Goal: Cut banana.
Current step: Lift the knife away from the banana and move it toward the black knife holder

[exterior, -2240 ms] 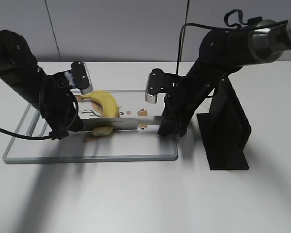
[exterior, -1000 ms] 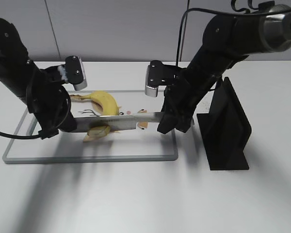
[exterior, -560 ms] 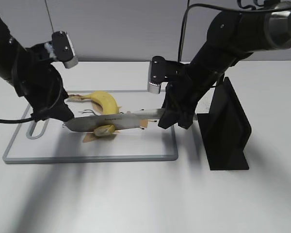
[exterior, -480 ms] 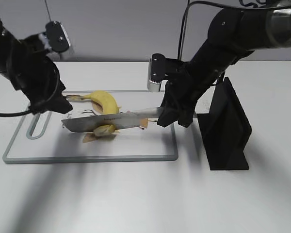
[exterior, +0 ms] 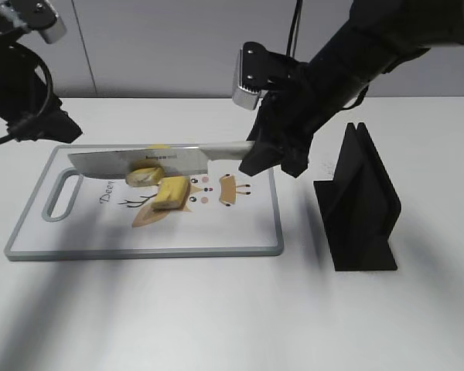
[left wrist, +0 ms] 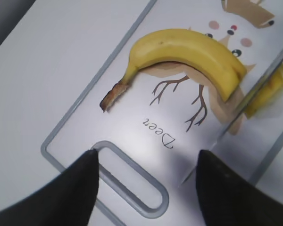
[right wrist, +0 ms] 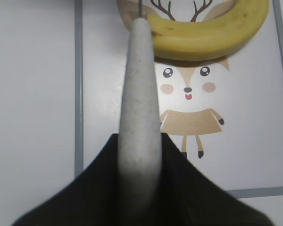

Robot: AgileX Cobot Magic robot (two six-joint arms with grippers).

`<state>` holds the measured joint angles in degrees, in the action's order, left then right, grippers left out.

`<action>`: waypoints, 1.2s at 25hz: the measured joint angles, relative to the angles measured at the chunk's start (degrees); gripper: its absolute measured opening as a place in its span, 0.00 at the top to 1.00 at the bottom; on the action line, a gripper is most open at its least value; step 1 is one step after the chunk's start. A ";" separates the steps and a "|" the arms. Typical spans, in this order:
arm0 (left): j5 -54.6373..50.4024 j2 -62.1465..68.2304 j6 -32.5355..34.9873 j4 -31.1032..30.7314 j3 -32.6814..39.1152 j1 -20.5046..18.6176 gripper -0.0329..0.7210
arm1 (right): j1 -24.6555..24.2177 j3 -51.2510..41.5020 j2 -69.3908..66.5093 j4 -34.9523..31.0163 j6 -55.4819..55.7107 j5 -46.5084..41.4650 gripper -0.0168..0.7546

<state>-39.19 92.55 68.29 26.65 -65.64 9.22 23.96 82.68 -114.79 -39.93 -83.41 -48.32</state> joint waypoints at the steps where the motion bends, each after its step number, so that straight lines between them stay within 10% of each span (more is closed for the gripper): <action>1: -0.14 -0.31 -0.97 0.00 0.00 -0.35 0.14 | 0.00 0.00 0.51 -0.02 0.25 -0.05 0.75; 21: -6.88 -16.34 -45.93 -23.37 0.86 -3.52 0.17 | 0.00 -0.02 15.37 6.50 37.46 -4.63 0.75; 30: -9.48 -26.80 -51.18 -23.96 8.97 -3.52 0.17 | 0.00 -0.86 23.52 14.19 63.05 -8.67 0.75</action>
<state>-48.67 65.75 17.11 2.69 -56.67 5.70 23.96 81.82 -91.28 -25.74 -20.37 -56.99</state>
